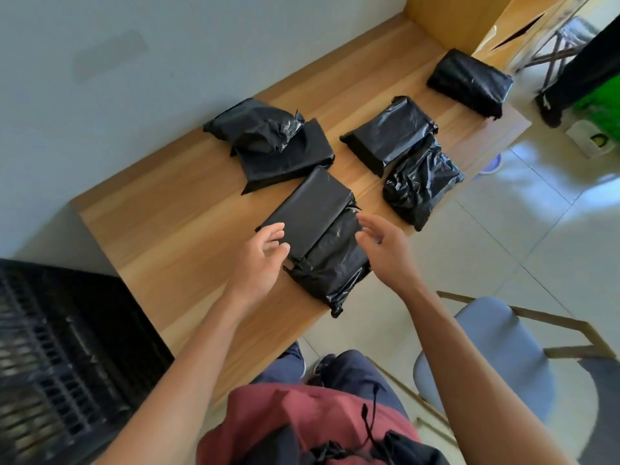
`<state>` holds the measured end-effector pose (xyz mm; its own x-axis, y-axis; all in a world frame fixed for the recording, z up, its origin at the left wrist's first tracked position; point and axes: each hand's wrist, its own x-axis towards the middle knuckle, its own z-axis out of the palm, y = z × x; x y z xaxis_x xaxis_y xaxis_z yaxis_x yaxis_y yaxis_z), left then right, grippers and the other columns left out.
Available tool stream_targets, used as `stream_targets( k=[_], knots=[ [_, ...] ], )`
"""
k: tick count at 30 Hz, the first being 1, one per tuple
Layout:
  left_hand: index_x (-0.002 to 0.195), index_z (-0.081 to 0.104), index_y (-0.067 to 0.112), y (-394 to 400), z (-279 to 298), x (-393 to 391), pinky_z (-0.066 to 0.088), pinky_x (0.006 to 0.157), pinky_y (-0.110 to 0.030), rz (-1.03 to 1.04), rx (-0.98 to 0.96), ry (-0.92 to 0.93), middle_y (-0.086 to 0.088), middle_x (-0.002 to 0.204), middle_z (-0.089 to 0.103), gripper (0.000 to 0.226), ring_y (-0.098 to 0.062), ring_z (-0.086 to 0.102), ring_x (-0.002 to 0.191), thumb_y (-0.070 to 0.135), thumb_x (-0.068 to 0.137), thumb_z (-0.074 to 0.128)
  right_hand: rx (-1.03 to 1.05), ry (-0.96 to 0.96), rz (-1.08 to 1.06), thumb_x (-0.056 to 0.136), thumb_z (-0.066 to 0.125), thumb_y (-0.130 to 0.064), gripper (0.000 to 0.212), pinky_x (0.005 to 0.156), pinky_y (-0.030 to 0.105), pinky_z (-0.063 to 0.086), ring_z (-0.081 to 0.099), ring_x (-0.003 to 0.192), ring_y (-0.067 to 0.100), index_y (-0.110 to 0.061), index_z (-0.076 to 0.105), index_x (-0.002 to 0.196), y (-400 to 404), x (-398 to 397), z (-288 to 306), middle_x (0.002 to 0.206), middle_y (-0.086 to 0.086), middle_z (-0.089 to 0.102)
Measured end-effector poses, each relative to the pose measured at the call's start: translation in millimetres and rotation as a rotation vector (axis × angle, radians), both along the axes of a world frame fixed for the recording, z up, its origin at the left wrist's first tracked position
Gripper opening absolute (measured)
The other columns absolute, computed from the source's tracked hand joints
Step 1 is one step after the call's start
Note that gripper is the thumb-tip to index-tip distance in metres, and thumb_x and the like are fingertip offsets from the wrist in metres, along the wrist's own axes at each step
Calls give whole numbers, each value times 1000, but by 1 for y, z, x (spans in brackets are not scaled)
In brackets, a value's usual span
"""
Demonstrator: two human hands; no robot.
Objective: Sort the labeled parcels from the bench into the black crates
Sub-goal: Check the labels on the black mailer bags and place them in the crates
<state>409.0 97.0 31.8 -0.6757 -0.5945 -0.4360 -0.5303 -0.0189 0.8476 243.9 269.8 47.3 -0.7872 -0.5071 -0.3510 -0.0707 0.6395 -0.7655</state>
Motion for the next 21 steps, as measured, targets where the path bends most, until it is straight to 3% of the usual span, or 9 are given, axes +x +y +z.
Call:
stream_targets(
  k=[3, 6, 8, 10, 11, 13, 15, 19, 21],
  knots=[
    [146, 55, 27, -1, -8, -7, 42, 104, -27, -23, -6, -35, 10, 144, 58, 42, -7, 54, 131, 22, 104, 57, 52, 17, 17, 104, 59, -22, 41, 92, 21, 44, 58, 128, 14, -29, 59, 145, -9, -13, -7, 138, -1, 65],
    [147, 53, 27, -2, -23, -14, 35, 104, -27, 36, 4, -106, 9, 149, 53, 44, -10, 46, 140, 24, 104, 57, 125, 5, 61, 104, 59, -27, 44, 76, 18, 45, 61, 119, 16, -35, 56, 147, -26, -34, -23, 136, 3, 64],
    [152, 48, 28, -3, -33, -16, 34, 109, -30, 113, 29, -157, 8, 154, 47, 48, -11, 41, 144, 25, 105, 56, 159, -1, 103, 104, 58, -23, 47, 67, 18, 48, 64, 113, 26, -31, 52, 151, -39, -47, -32, 127, 9, 66],
    [157, 39, 28, -1, -43, -17, 35, 116, -38, 201, 77, -196, 7, 160, 41, 55, -14, 40, 145, 26, 105, 57, 185, -22, 131, 105, 58, -21, 51, 76, 26, 46, 60, 119, 29, -28, 46, 155, -51, -63, -39, 133, 13, 65],
    [159, 35, 28, 1, -47, -17, 36, 119, -43, 235, 109, -213, 6, 162, 39, 59, -15, 41, 145, 28, 105, 58, 197, -28, 149, 105, 58, -21, 54, 77, 23, 45, 59, 119, 25, -27, 44, 156, -56, -70, -43, 136, 11, 63],
    [161, 30, 28, 5, -54, -20, 40, 118, -50, 302, 184, -248, 5, 163, 37, 65, -19, 43, 145, 31, 104, 59, 212, -31, 190, 103, 59, -20, 57, 73, 18, 44, 61, 106, 18, -25, 41, 157, -64, -84, -51, 129, 2, 63],
    [162, 29, 26, 10, -58, -26, 42, 116, -52, 350, 249, -266, 4, 163, 38, 67, -20, 44, 144, 33, 103, 60, 221, -34, 229, 101, 59, -17, 58, 75, 23, 46, 61, 95, 16, -23, 42, 156, -72, -94, -57, 121, -2, 62],
    [158, 39, 28, 16, -65, -43, 42, 116, -46, 372, 309, -228, 10, 156, 49, 65, -13, 48, 141, 34, 98, 63, 256, 10, 320, 99, 61, -15, 58, 108, 44, 44, 48, 133, 28, -17, 42, 154, -86, -108, -66, 144, 5, 53],
    [156, 43, 27, 18, -66, -48, 41, 112, -36, 397, 298, -207, 13, 151, 54, 59, -8, 50, 137, 28, 100, 62, 279, -14, 338, 99, 62, -16, 62, 112, 43, 41, 45, 140, 29, -17, 39, 157, -91, -112, -71, 150, 5, 50]
  ],
)
